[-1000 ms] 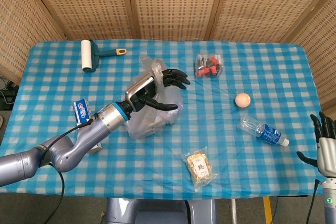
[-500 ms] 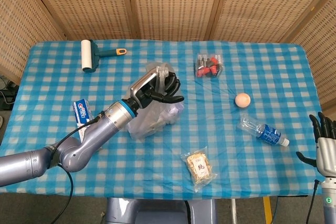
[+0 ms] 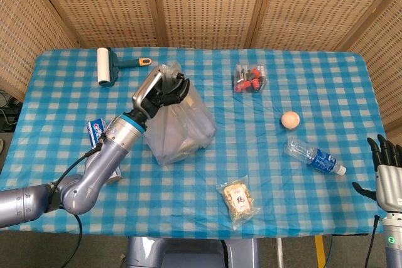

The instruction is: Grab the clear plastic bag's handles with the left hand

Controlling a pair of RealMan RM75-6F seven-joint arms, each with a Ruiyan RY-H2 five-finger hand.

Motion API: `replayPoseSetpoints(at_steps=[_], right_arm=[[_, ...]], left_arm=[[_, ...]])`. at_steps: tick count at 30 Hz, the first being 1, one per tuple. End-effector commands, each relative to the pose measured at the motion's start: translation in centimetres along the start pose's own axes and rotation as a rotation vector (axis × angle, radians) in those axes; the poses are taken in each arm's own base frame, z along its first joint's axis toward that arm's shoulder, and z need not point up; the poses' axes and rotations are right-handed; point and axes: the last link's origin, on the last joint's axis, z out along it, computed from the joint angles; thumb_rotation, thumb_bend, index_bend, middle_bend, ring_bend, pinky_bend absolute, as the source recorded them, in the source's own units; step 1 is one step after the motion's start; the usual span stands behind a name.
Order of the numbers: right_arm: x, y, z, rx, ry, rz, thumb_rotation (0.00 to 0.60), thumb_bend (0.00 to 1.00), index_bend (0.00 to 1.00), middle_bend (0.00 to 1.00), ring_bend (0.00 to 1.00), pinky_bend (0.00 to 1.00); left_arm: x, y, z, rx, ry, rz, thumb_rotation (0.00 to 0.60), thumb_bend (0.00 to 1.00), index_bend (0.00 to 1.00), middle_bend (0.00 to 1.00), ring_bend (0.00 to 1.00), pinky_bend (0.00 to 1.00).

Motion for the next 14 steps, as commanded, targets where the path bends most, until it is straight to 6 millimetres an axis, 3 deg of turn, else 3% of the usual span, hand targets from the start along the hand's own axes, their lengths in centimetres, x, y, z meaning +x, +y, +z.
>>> replayPoseSetpoints(at_steps=[1, 5, 8, 14], right_arm=[[0.0, 0.0, 0.0, 0.0, -0.001, 0.0, 0.6, 0.0, 0.0, 0.0, 0.0, 0.0], [0.0, 0.0, 0.1, 0.0, 0.0, 0.003, 0.6, 0.0, 0.0, 0.0, 0.0, 0.0], [0.1, 0.0, 0.0, -0.001, 0.003, 0.007, 0.6, 0.0, 0.0, 0.0, 0.0, 0.0], [0.2, 0.0, 0.0, 0.002, 0.0, 0.009, 0.6, 0.0, 0.0, 0.0, 0.0, 0.0]], left_arm=[[0.1, 2.2, -0.5, -0.047, 0.013, 0.025, 0.6, 0.79, 1.0, 0.99, 0.94, 1.0], [-0.4, 6.9, -0.9, -0.158, 0.033, 0.045, 0.6, 0.78, 1.0, 0.99, 0.94, 1.0], [-1.0, 8.9, -1.3, -0.182, 0.038, 0.058, 0.6, 0.78, 1.0, 0.99, 0.94, 1.0], [-2.0, 10.6, -1.9, -0.2, 0.034, 0.05, 0.6, 0.77, 1.0, 0.99, 0.94, 1.0]])
